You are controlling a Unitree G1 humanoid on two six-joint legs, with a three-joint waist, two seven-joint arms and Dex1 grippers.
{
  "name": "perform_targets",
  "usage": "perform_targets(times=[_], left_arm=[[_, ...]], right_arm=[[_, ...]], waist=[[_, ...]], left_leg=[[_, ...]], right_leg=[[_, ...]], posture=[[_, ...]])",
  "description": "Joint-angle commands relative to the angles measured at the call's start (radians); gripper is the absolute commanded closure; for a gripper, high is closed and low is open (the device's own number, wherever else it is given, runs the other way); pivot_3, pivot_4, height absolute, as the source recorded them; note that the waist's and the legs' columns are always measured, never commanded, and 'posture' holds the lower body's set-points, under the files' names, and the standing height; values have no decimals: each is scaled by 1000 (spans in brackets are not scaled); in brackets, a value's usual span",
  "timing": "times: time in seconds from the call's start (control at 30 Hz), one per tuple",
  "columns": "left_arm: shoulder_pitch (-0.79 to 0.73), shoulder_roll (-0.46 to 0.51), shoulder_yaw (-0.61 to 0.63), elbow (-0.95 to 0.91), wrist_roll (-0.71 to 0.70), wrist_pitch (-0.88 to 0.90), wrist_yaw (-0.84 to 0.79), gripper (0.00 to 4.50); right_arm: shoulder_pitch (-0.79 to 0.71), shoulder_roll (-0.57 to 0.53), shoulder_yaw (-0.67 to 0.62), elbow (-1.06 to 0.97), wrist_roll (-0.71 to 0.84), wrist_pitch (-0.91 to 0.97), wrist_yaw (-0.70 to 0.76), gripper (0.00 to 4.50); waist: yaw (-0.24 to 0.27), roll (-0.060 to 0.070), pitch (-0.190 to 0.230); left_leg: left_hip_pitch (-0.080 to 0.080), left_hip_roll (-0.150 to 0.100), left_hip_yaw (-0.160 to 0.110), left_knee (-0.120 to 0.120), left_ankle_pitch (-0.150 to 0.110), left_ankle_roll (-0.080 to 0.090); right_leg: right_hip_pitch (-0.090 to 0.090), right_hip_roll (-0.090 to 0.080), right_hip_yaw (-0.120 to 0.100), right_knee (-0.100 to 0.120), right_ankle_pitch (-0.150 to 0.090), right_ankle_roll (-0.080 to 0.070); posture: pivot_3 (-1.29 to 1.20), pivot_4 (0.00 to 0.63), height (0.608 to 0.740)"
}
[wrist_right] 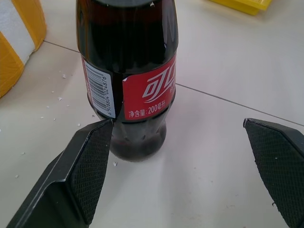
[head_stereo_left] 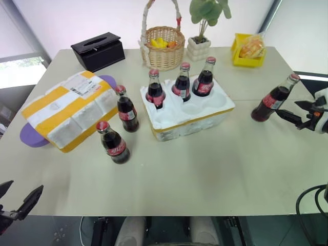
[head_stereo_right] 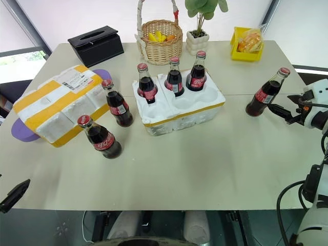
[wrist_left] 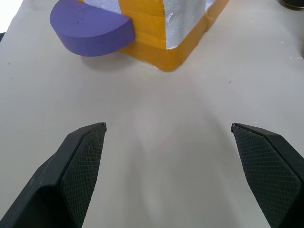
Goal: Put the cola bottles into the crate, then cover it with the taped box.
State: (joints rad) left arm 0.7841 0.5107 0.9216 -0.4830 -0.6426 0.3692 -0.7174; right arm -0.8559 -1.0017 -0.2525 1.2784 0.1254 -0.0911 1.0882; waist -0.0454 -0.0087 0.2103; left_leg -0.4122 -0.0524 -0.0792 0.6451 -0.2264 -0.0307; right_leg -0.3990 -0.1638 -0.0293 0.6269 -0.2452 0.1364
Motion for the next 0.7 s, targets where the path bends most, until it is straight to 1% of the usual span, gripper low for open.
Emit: perform_targets(times=[0.03, 0.3, 0.37, 0.47, 0.6, 0.7], left_arm=[[4, 11, 25, -12, -7, -9, -6, 81], [2, 15, 42, -3, -54, 56, 9, 81], [-1, 17, 47, -1, -57, 57, 8, 81], [-11, 22, 46, -8, -50, 42, 8, 81], [-19, 44, 51, -32, -92, 55, -19, 81], [-23, 71, 62, -39, -127, 57, -49, 81]], right_arm=[[-14, -19, -28, -5, 17, 5, 1, 0], [-14, -20, -34, -6, 20, 33, 20, 0], [-12, -22, -36, -9, 24, 46, 40, 0], [-9, -24, -26, -12, 11, 29, 27, 0], [-29, -31, -21, -15, 4, 27, 17, 0], [-35, -60, -15, -29, 1, 25, 65, 0]], waist=[[0, 0, 0], [0, 0, 0], [0, 0, 0], [0, 0, 0], [1, 0, 0], [1, 0, 0]], left_leg=[[0, 0, 0, 0, 0, 0], [0, 0, 0, 0, 0, 0], [0, 0, 0, 0, 0, 0], [0, 0, 0, 0, 0, 0], [0, 0, 0, 0, 0, 0], [0, 0, 0, 0, 0, 0]], right_leg=[[0, 0, 0, 0, 0, 0], [0, 0, 0, 0, 0, 0], [0, 0, 0, 0, 0, 0], [0, 0, 0, 0, 0, 0], [0, 0, 0, 0, 0, 0], [0, 0, 0, 0, 0, 0]], posture=[[0, 150, 740], [0, 150, 740], [0, 150, 740], [0, 150, 740], [0, 150, 740], [0, 150, 740]])
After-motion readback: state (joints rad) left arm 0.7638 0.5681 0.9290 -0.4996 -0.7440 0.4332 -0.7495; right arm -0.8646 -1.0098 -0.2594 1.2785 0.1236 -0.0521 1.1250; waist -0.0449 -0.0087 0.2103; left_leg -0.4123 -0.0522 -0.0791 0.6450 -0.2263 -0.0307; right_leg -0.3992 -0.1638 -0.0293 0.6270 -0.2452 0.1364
